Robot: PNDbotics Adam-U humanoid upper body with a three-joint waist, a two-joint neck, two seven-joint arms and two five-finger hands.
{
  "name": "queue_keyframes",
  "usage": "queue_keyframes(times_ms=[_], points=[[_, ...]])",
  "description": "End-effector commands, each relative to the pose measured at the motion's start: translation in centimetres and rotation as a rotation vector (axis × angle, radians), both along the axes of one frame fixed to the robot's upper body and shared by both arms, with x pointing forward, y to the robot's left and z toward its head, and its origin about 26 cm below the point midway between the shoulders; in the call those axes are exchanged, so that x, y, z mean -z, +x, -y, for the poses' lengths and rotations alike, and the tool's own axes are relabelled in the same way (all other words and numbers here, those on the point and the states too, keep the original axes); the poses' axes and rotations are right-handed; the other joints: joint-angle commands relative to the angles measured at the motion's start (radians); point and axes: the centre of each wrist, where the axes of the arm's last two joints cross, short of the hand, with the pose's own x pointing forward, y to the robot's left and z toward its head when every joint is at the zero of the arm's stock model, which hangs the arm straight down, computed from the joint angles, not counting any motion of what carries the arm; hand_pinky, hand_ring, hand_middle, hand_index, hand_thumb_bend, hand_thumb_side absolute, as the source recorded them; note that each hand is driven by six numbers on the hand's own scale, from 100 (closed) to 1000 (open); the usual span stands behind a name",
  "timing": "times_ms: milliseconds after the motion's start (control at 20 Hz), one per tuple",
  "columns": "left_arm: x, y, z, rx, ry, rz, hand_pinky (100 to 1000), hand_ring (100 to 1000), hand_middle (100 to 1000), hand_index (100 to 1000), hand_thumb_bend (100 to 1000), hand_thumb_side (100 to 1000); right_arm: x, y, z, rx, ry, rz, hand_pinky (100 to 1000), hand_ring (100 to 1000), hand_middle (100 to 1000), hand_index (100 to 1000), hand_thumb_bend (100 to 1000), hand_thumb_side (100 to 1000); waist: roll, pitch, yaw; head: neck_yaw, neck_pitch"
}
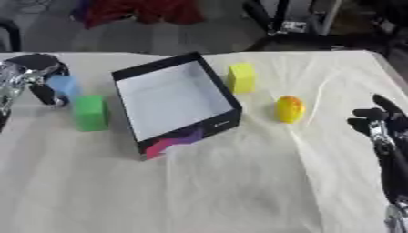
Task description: Pick up objects on the table and place them in the box.
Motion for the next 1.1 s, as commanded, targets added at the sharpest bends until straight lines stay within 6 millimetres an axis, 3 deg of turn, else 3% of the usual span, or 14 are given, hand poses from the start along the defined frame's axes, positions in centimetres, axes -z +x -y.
queue_keyframes(times_ms=[50,200,350,600,850,1100], points=[[-5.0,0.2,-0.5,0.037,0.056,0.14,739,527,460,578,201,180,-0.8,0.1,0.4,-0.001,-0.017,0.025,804,707,667,916,100,665,0.004,-0.024,0.003,-0.004,-0.002],[-8.0,0.1,0.8,0.133,0.02,0.236,709,512,448,568,215,184,-0.8,0.1,0.5,0.001,-0.02,0.025,804,707,667,916,100,664,0.007,-0.026,0.006,-0.005,-0.002],[-10.5,-0.2,3.6,0.309,-0.041,0.294,720,517,454,573,227,193,-0.8,0.1,0.5,0.0,-0.021,0.025,804,707,667,916,100,663,0.009,-0.029,0.005,-0.005,-0.002],[-12.1,-1.2,9.7,0.611,-0.047,0.227,748,533,468,581,241,207,-0.8,0.1,0.5,0.0,-0.022,0.024,804,707,667,916,100,663,0.009,-0.031,-0.005,-0.002,-0.002],[-10.8,-2.2,16.4,0.858,0.015,0.069,784,575,508,624,263,218,-0.8,0.2,0.4,-0.005,-0.02,0.023,804,707,667,916,100,663,0.008,-0.032,-0.021,-0.004,-0.002],[-7.3,-2.1,18.9,0.905,0.03,-0.071,795,612,553,668,309,232,-0.8,0.2,0.3,-0.005,-0.015,0.023,804,706,667,916,100,663,0.004,-0.031,-0.033,-0.01,-0.002]])
